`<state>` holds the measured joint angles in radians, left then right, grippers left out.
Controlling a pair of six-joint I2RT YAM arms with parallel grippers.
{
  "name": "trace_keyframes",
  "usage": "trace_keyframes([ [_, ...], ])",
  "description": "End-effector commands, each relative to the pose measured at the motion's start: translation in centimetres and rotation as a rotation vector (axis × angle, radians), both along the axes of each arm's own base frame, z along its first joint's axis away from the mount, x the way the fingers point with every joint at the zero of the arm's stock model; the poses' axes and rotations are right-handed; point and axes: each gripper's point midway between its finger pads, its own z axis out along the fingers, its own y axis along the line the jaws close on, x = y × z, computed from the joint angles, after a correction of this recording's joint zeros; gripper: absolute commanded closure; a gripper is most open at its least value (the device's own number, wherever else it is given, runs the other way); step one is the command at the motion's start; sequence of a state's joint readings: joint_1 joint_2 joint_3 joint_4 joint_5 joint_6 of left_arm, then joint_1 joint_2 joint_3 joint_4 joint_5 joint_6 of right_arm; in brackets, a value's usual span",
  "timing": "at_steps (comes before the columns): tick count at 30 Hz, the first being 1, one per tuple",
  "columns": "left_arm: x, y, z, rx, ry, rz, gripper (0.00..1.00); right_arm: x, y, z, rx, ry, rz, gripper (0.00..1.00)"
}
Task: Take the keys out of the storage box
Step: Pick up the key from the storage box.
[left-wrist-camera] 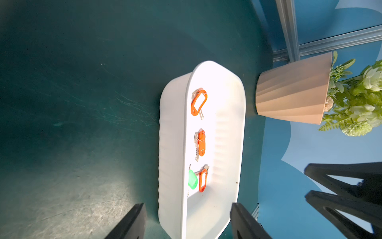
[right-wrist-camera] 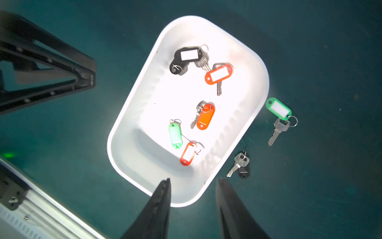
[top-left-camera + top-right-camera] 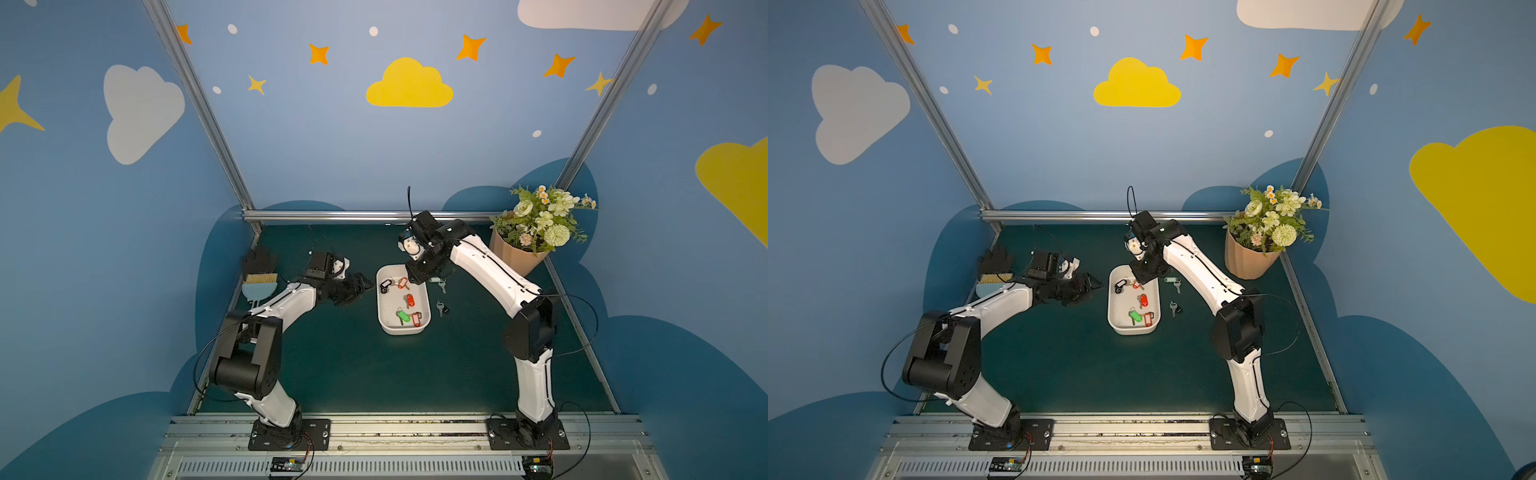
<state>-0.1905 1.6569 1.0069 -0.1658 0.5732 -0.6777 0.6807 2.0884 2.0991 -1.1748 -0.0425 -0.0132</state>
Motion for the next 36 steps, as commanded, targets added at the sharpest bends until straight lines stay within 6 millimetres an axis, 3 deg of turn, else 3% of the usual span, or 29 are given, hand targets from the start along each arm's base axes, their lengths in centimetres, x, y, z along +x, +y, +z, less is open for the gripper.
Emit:
trace_keyframes([
  [1,0.4,-0.9,0.7,-0.044,0.002,-0.025,0.32,0.0,-0.1,-1.7,-0.070,0.020,0.054,0.56],
  [14,-0.2,-1.8,-1.3,-0.053,0.078,-0.049,0.35,1.2,1.6,-8.5,-0.018,0.233,-0.180,0.53],
  [19,-0.2,-1.8,-1.3,-0.035,0.078,-0.064,0.36,1.7,0.8,-10.9,-0.044,0.278,-0.245,0.49],
  [27,-0.2,-1.7,-0.9,-0.016,0.069,-0.072,0.36,2.1,0.5,-13.0,-0.058,0.309,-0.269,0.53],
  [36,-0.2,-1.7,-0.9,-0.014,0.068,-0.075,0.35,2.2,0.4,-14.0,-0.091,0.302,-0.265,0.59],
])
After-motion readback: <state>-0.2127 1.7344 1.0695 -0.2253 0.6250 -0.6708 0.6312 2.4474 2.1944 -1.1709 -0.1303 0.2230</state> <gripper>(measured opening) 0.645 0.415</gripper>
